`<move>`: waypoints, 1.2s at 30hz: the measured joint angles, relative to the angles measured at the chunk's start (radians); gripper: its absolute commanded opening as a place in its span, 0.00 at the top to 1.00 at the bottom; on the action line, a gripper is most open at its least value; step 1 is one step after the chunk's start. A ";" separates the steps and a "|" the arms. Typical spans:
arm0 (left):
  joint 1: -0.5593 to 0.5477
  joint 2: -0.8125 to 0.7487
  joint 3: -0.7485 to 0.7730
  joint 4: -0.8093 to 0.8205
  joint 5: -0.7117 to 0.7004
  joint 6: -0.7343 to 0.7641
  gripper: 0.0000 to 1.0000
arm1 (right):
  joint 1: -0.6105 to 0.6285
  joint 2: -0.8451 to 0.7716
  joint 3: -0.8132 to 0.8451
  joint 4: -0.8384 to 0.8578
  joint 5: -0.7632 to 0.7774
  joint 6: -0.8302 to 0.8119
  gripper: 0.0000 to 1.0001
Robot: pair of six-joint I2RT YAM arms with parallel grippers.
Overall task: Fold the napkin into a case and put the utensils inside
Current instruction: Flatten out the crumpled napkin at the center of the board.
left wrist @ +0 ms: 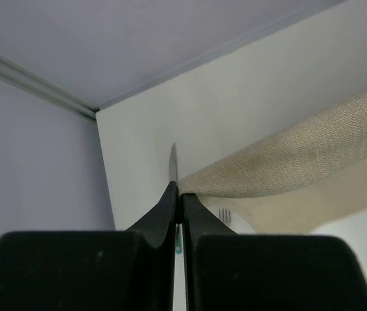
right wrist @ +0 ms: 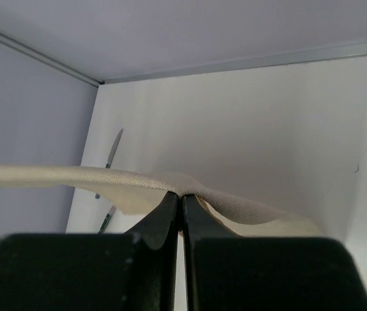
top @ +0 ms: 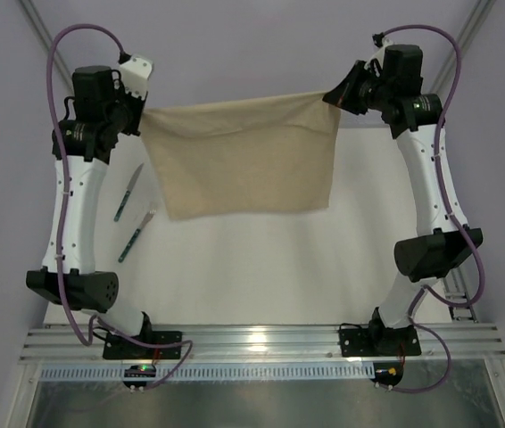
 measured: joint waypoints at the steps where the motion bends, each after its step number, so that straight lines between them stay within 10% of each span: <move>1: 0.005 0.004 0.017 0.012 0.021 -0.006 1.00 | -0.008 0.012 0.024 -0.003 -0.009 0.003 0.96; 9: 0.013 -0.130 -0.071 0.114 0.179 -0.020 1.00 | -0.051 -0.202 -0.203 0.093 -0.031 -0.014 0.96; 21: 0.024 -0.201 -0.871 0.198 0.301 0.092 1.00 | -0.053 -0.370 -1.101 0.279 -0.020 -0.029 0.96; 27: 0.024 -0.114 -1.030 0.189 0.307 0.182 0.39 | -0.056 -0.302 -1.314 0.322 -0.009 -0.029 0.96; 32: 0.025 -0.124 -1.046 0.183 0.288 0.210 0.33 | -0.058 -0.248 -1.323 0.383 -0.006 -0.029 0.96; 36: 0.010 -0.265 -1.069 0.180 0.265 0.224 0.48 | -0.058 -0.240 -1.323 0.412 -0.006 -0.029 0.96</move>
